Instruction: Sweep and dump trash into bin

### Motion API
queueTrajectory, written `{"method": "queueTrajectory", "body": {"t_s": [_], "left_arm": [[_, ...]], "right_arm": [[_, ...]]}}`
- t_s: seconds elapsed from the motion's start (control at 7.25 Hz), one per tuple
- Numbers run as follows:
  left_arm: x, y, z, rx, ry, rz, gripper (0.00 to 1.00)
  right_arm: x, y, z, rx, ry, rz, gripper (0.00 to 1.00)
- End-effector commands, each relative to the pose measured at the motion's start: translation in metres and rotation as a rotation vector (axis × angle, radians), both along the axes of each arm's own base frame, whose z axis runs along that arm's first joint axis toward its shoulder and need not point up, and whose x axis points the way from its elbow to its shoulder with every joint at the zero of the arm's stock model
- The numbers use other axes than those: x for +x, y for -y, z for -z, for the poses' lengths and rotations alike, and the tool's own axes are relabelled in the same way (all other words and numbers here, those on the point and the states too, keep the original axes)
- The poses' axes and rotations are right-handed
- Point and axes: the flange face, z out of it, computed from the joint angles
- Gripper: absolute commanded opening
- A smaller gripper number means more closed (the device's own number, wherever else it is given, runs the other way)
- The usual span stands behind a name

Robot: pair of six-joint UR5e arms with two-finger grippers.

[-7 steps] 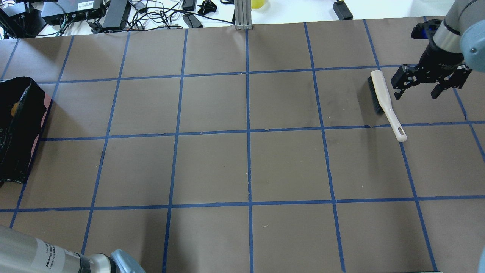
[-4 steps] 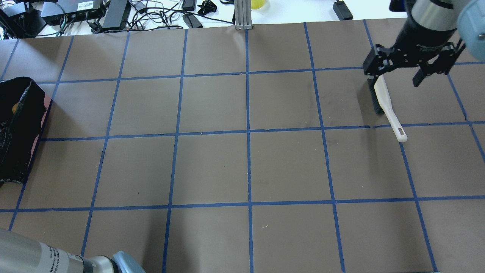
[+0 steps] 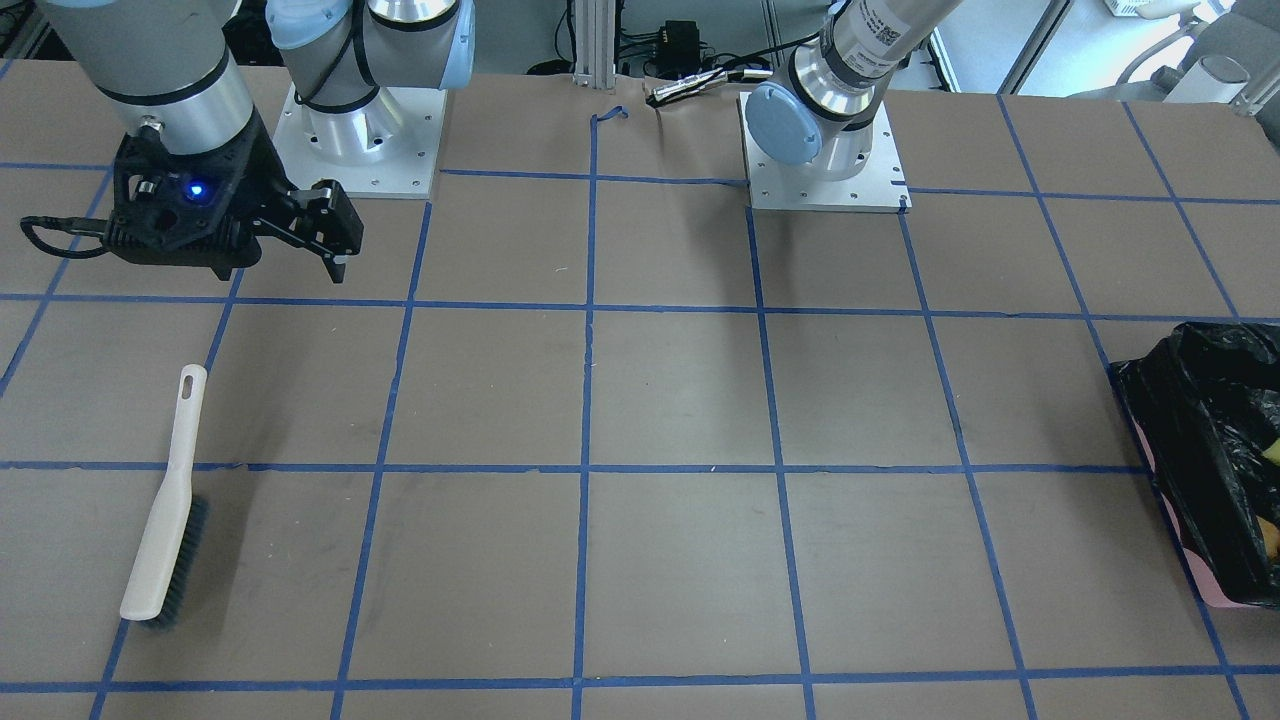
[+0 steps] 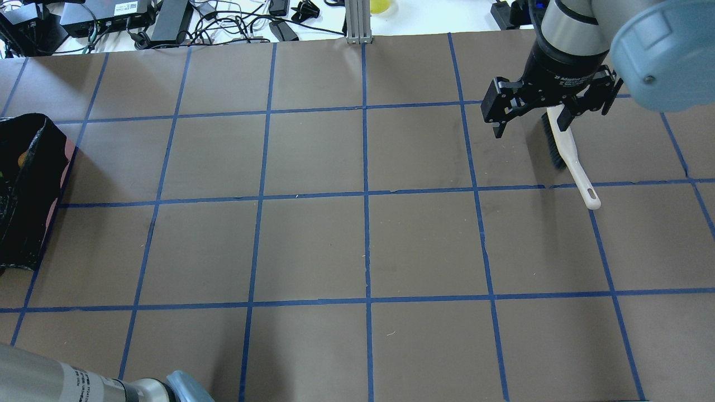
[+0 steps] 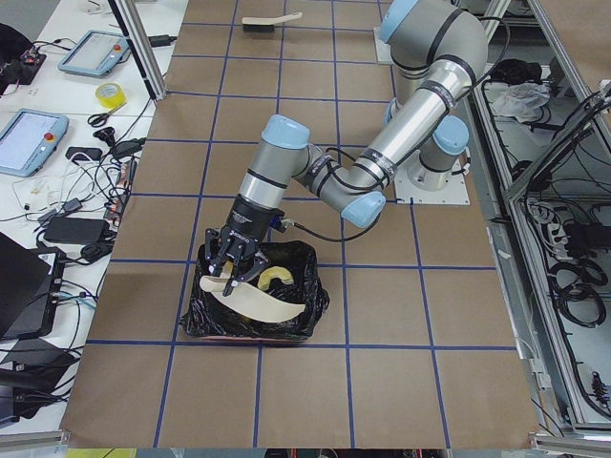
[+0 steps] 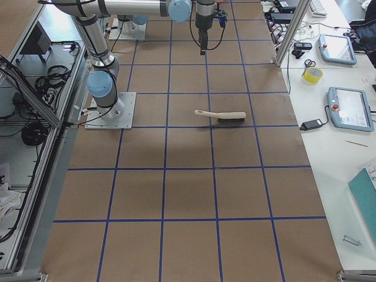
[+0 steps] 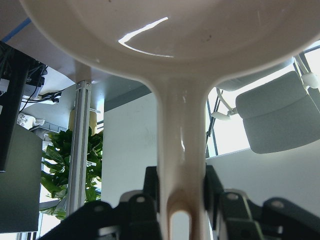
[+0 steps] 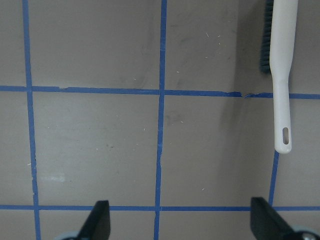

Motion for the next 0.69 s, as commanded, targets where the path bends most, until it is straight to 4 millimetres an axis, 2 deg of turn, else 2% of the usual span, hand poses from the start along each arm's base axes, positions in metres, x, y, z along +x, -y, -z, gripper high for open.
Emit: {"method": "queueTrajectory", "body": {"t_s": [0.0, 0.28, 0.55], "left_arm": [[0.003, 0.001, 0.004, 0.072, -0.063, 0.005, 0.00], [0.011, 0.008, -0.012, 0.144, -0.197, -0.028, 0.00], [0.010, 0.012, -0.042, 0.143, -0.354, -0.140, 0.00]], "right_arm": [[0.004, -0.013, -0.015, -0.023, 0.043, -0.004, 1.00], [0.002, -0.016, -0.010, 0.022, 0.039, -0.038, 1.00], [0.003, -0.018, -0.010, 0.024, 0.045, -0.058, 1.00]]}}
